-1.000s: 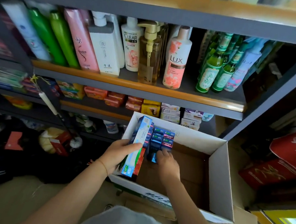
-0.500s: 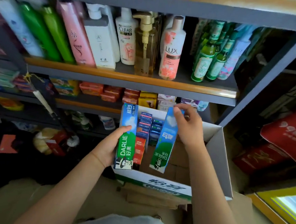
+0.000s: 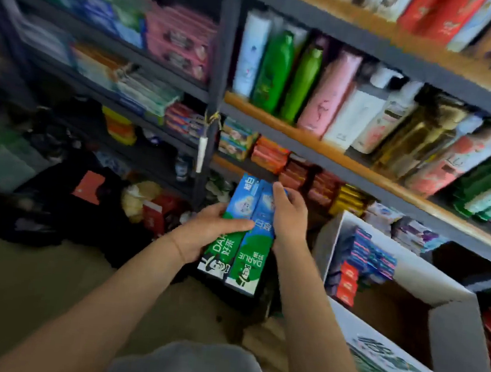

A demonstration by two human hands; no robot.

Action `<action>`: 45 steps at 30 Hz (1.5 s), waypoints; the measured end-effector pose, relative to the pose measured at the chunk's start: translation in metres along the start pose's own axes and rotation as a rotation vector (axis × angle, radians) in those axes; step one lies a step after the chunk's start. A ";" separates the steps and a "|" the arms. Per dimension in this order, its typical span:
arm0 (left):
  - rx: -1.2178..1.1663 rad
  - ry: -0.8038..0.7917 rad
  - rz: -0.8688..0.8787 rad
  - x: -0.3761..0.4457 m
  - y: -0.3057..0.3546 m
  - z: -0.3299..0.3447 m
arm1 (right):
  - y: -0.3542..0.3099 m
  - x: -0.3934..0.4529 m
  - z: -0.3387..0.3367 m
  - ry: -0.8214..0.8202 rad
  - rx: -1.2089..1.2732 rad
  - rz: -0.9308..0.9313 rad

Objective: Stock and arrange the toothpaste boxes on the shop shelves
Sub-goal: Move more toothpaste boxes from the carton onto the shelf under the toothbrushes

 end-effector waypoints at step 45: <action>-0.441 0.536 0.166 0.157 0.337 -0.655 | -0.129 0.106 0.714 -0.449 0.205 0.300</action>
Point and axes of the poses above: each hand's wrist, its own x-axis towards the middle knuckle, its own z-axis out of the palm, y = z × x, the point moved 5 cm from there along x, towards the middle knuckle, and after that the axes turned 4 degrees about y, right-handed, at the moved point
